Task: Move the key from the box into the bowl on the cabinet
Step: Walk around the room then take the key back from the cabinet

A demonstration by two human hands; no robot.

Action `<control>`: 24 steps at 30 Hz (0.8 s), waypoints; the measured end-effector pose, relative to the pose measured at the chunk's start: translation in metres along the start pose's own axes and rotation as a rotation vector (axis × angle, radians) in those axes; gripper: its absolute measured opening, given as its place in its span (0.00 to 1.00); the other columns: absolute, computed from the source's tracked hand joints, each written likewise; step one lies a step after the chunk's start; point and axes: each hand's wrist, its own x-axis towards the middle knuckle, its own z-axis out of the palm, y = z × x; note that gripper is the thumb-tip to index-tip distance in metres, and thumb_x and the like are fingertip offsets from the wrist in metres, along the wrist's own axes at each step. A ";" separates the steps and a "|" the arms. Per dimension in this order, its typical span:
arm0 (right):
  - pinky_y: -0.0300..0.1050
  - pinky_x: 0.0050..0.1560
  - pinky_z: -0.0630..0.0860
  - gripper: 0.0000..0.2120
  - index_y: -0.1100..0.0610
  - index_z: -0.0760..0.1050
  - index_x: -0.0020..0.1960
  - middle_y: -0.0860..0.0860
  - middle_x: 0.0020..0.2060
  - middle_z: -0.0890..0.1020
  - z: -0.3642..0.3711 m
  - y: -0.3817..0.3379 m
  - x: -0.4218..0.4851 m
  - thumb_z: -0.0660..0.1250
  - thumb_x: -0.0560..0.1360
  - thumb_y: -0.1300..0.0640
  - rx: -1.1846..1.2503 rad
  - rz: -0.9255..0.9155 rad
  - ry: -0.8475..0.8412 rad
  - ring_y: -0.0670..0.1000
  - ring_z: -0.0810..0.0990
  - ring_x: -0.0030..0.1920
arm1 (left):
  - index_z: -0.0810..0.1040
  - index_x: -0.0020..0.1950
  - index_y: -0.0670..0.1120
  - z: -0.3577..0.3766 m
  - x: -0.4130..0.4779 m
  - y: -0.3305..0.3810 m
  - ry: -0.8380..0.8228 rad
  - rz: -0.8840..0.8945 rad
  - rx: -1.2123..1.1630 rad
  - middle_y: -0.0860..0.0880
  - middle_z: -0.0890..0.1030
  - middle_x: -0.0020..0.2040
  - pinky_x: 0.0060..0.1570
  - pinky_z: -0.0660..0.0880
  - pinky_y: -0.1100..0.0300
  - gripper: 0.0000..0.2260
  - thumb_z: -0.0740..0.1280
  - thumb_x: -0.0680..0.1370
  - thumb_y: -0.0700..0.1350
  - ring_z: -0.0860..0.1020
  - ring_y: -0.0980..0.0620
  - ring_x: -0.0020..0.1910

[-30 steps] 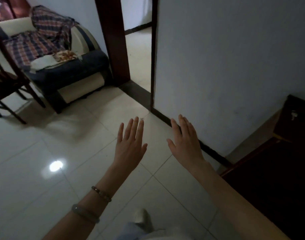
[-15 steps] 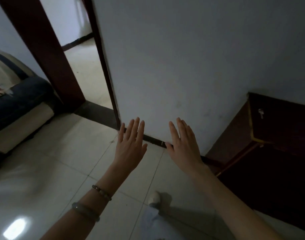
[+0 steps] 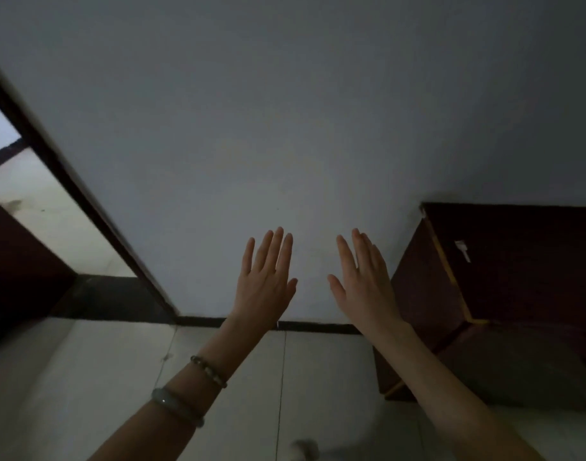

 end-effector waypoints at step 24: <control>0.62 0.63 0.69 0.30 0.64 0.65 0.67 0.68 0.65 0.70 0.028 0.137 0.069 0.72 0.69 0.57 -0.267 0.814 0.186 0.66 0.69 0.65 | 0.68 0.67 0.36 0.075 0.264 0.098 0.098 0.822 -0.301 0.37 0.72 0.67 0.63 0.66 0.37 0.35 0.76 0.66 0.50 0.71 0.39 0.66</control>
